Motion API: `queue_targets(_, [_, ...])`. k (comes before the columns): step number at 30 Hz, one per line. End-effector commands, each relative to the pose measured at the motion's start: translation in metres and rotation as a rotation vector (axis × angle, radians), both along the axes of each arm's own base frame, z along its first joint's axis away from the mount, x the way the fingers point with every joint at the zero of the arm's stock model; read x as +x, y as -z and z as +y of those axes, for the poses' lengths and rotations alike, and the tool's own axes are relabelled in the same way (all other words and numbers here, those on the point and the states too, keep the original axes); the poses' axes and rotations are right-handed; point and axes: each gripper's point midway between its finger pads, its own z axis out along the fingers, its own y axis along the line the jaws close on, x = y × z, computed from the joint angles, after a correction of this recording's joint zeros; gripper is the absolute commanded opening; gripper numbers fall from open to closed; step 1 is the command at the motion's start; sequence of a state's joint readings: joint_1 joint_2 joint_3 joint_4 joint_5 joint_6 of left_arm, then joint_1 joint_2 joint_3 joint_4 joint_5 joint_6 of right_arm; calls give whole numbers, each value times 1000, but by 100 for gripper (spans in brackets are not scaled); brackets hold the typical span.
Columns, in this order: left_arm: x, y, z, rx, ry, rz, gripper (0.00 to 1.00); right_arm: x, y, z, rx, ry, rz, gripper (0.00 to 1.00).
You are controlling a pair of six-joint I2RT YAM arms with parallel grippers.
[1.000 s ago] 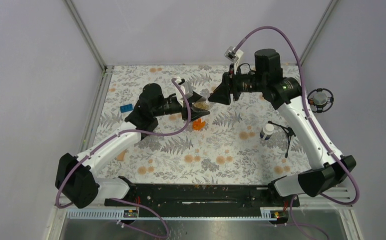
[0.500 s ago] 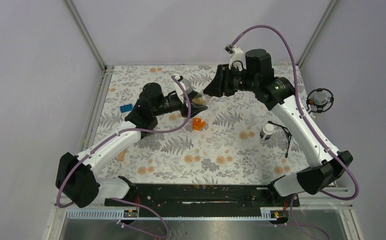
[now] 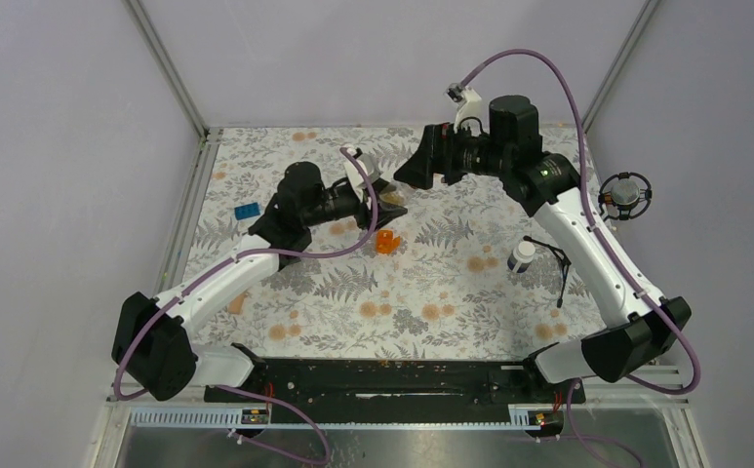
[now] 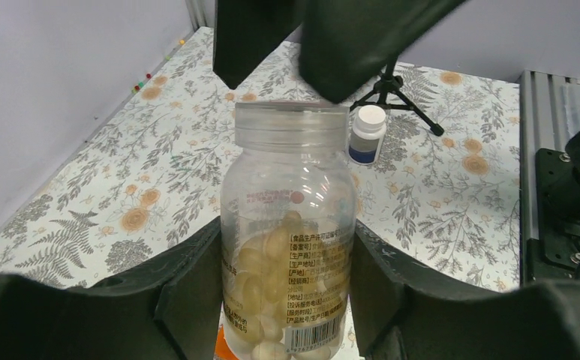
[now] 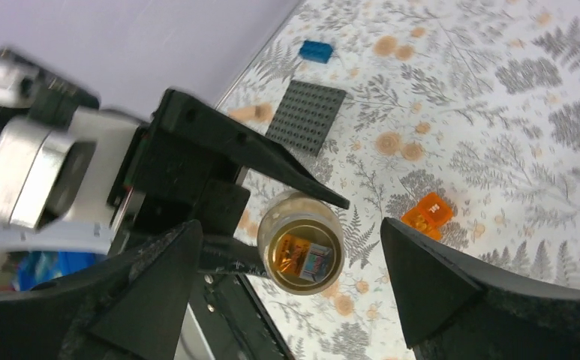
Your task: Sort the pills into containers
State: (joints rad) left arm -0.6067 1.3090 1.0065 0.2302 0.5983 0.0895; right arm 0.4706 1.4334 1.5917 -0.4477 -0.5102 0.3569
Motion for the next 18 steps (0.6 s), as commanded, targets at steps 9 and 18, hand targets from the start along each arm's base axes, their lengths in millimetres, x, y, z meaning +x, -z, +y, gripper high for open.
queue_targets(9, [-39, -18, -15, 0, 271, -15, 0, -67, 2, -3, -123, -546, -235, 92])
queue_targets(18, [-47, -20, -18, 3, 332, -10, 0, -68, 16, -9, -176, -564, -245, 78])
